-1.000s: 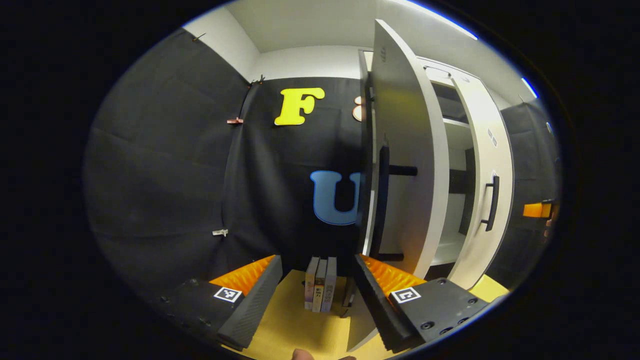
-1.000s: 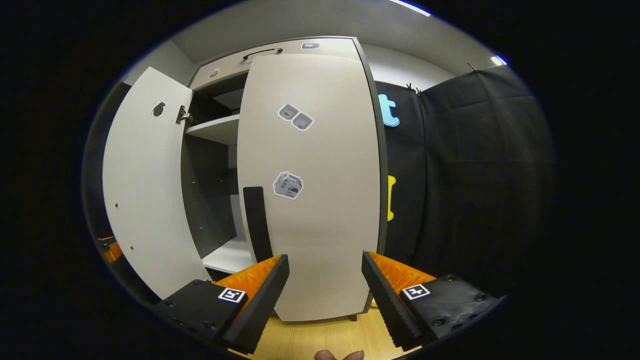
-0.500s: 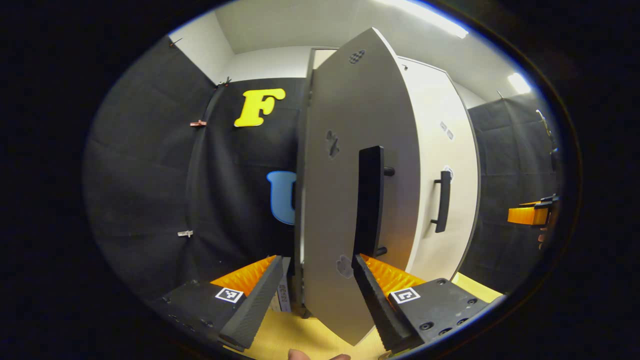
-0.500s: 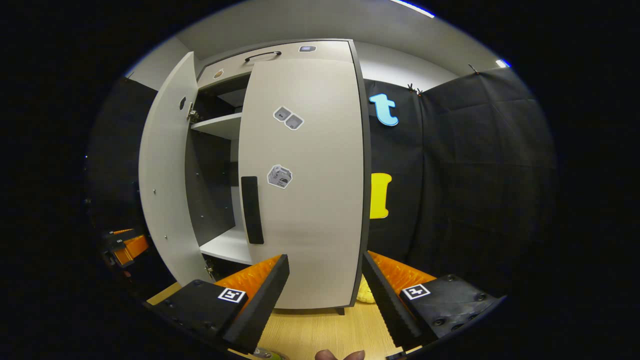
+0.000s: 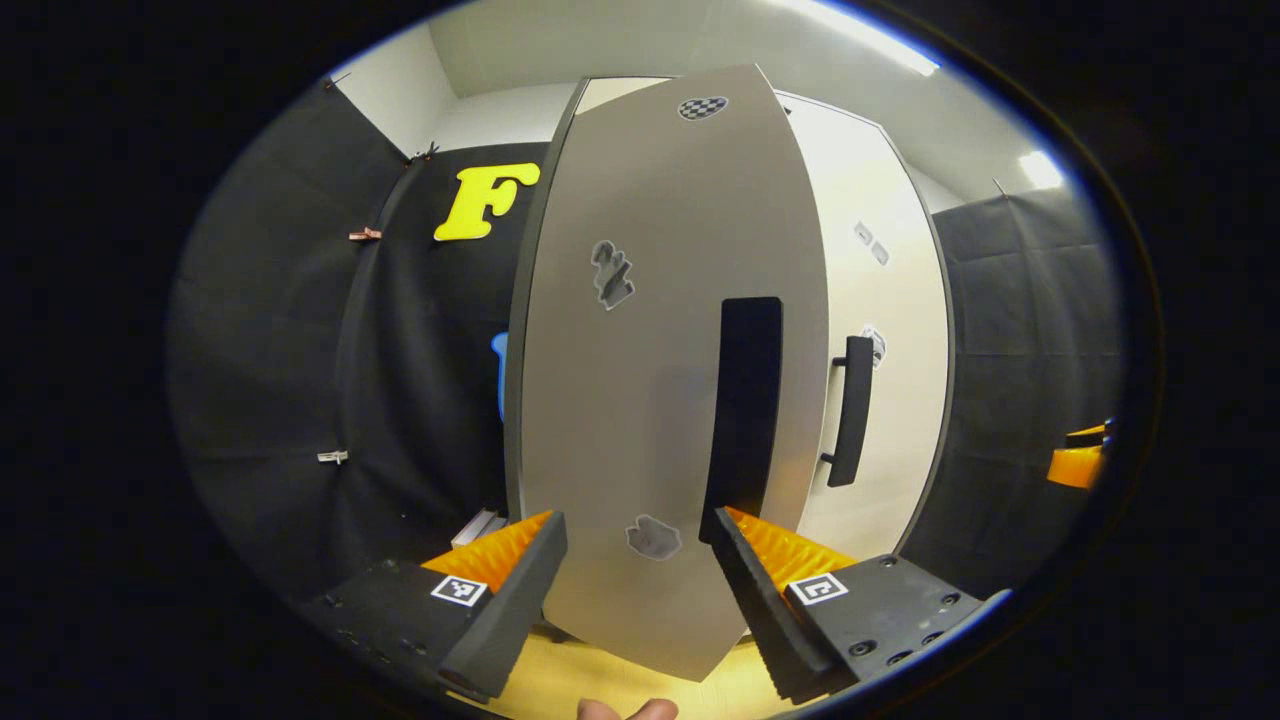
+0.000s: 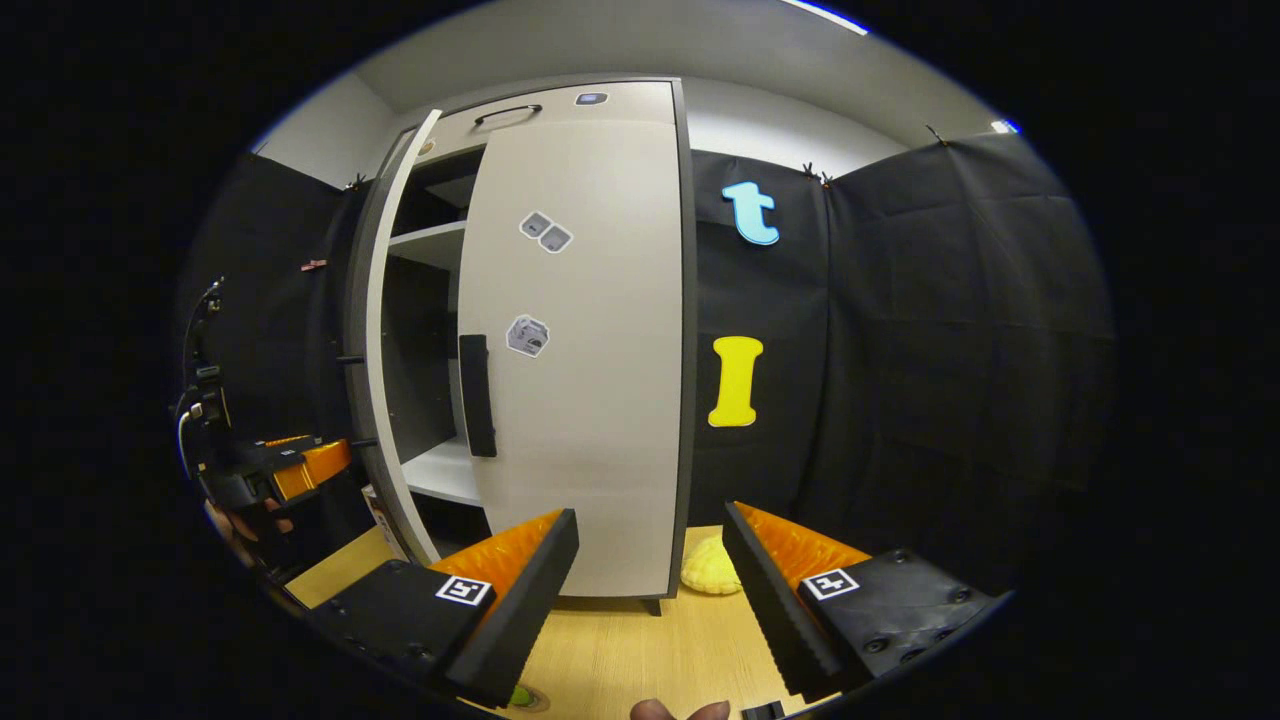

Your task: Grasp the bottle in the cabinet with the left hand and place it on the coaster, then close the right door with the right hand and the left door with the left hand.

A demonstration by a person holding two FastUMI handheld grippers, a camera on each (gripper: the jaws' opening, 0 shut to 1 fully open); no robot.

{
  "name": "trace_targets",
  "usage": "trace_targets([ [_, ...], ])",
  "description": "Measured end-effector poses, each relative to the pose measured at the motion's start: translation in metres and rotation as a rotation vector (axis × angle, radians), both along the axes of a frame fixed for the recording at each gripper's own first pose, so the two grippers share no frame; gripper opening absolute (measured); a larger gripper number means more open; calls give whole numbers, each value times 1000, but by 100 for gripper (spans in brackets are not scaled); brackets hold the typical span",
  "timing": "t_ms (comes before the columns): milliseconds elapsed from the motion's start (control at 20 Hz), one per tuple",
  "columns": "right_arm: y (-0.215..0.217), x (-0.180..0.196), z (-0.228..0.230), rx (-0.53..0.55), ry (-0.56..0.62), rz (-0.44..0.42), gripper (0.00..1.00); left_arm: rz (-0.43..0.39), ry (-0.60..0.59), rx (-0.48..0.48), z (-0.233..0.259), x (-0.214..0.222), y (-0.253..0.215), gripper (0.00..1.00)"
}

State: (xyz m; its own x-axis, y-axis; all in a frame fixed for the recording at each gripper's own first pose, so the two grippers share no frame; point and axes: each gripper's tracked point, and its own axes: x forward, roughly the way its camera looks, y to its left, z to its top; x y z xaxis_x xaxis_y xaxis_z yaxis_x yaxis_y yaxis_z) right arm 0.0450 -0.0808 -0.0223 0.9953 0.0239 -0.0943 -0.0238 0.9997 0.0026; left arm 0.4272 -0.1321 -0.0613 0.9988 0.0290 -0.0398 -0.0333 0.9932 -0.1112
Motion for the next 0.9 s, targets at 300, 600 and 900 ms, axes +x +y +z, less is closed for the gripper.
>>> trace_targets([
  [300,-9,3,-2,16,6,5,97,16,5,60,4,27,-20,92],
  [600,-5,6,-6,10,12,32,97,28,-3,80,4,52,-37,92],
  [900,-1,13,-5,21,13,39,97,31,-8,97,4,72,-39,95],
])
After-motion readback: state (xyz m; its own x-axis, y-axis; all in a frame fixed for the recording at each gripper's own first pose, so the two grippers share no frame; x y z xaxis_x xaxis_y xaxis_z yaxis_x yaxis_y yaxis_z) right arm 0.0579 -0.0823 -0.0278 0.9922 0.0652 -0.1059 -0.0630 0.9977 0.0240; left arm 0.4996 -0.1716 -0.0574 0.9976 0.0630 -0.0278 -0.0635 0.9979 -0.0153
